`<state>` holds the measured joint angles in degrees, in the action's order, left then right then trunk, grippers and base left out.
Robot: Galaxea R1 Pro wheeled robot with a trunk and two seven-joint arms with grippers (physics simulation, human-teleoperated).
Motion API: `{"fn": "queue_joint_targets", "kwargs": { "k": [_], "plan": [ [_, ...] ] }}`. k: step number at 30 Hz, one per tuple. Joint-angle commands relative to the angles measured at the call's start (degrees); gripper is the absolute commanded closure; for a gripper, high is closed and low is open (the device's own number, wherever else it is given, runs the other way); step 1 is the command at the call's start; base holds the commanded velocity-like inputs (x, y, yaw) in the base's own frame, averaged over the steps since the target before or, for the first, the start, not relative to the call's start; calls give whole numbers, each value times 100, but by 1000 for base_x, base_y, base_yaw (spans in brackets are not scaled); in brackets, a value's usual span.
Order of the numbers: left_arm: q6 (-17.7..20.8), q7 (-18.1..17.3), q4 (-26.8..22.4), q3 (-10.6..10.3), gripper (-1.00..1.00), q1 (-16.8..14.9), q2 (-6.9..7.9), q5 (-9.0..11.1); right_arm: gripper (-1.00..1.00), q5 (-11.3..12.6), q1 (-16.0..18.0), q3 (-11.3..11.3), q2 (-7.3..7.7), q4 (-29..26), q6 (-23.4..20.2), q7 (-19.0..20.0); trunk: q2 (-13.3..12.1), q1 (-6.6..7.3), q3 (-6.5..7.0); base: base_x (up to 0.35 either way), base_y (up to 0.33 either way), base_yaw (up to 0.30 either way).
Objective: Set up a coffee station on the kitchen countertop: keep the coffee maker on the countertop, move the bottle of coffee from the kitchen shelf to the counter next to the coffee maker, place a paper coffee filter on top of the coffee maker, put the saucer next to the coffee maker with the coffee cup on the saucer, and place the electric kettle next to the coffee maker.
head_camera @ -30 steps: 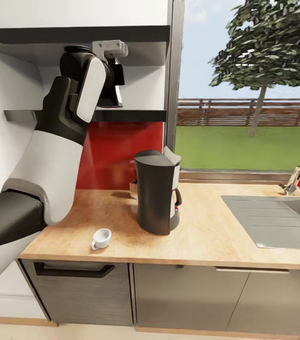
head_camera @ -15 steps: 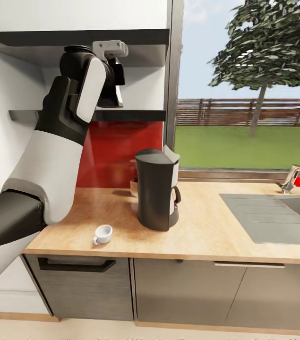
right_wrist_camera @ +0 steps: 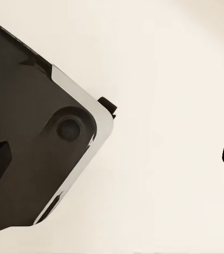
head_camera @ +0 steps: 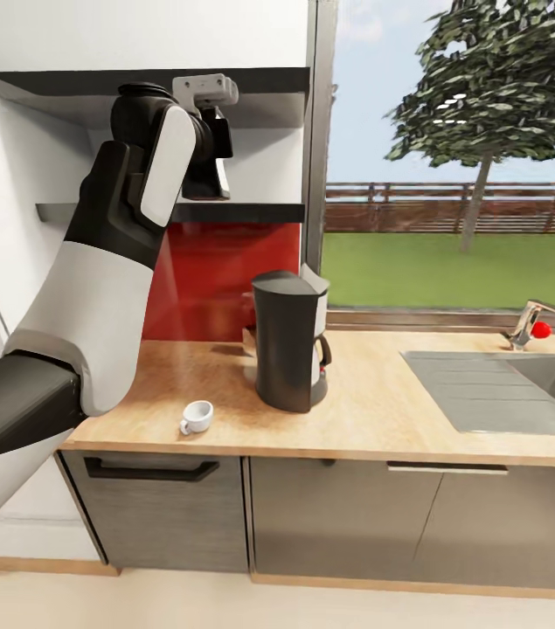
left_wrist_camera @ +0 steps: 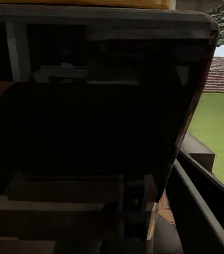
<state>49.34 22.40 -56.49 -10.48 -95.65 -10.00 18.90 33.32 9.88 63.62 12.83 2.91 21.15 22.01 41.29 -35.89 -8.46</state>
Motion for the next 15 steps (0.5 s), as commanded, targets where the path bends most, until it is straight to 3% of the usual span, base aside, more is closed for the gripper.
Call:
{"fn": "queue_joint_targets", "kwargs": {
  "k": [1,7,8,11,15],
  "plan": [
    [14,45,-2,-6,100,-6,0,49,-100,60,5,38,-5,16,26,41,8,1,-10,-131,0,0],
    [14,45,-2,-7,100,-6,0,52,-100,60,5,34,-4,16,28,45,8,1,-10,-32,0,0],
    [22,20,-2,0,100,-6,0,343,-100,60,5,35,-2,16,29,42,8,1,-10,0,0,0],
    [27,5,-10,1,100,-6,0,737,-100,60,5,36,-3,16,29,42,8,1,-10,0,0,0],
    [43,-61,-68,-2,100,2,0,949,-100,60,5,37,-1,16,30,40,8,1,-10,0,0,0]
  ]
}}
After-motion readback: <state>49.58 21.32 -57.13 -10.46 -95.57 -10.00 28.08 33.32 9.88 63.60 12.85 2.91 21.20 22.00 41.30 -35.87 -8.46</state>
